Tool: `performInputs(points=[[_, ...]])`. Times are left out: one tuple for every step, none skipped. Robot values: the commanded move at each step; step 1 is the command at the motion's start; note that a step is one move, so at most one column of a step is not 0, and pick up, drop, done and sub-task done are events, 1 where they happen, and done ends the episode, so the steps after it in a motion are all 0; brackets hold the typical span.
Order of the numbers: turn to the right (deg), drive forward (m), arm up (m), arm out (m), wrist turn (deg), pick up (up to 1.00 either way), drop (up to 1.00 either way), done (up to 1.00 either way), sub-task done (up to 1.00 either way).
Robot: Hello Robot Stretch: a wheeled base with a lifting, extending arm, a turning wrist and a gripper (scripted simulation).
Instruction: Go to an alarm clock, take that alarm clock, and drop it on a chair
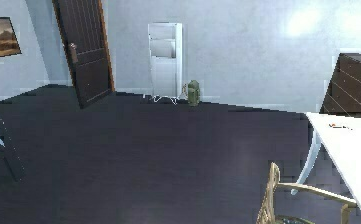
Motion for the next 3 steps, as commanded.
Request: performInputs(points=[[0.0,0.00,0.00,0.00,18.0,0.00,0.00,0.00,0.00],[0.0,0.00,-0.30,0.00,0.0,0.00,0.00,0.00,0.00],[0.0,0.00,0.00,0.00,0.0,1.00,0.00,0.00,0.00]])
